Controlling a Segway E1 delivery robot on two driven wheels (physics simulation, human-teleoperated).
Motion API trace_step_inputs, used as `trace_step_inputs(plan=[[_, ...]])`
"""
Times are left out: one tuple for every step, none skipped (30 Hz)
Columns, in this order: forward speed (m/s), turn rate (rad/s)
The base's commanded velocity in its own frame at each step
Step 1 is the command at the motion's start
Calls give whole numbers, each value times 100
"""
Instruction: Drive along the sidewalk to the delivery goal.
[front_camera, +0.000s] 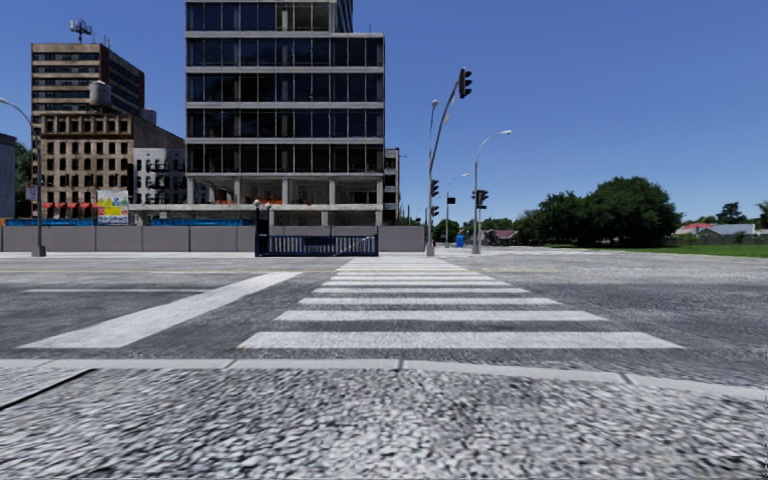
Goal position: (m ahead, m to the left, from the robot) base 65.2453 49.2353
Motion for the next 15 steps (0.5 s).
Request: trace_step_inputs(plan=[[200, 0], [200, 0], [200, 0], [200, 0], [200, 0], [200, 0], [200, 0], [200, 0], [200, 0], [200, 0], [200, 0], [200, 0], [200, 0], [200, 0], [200, 0]])
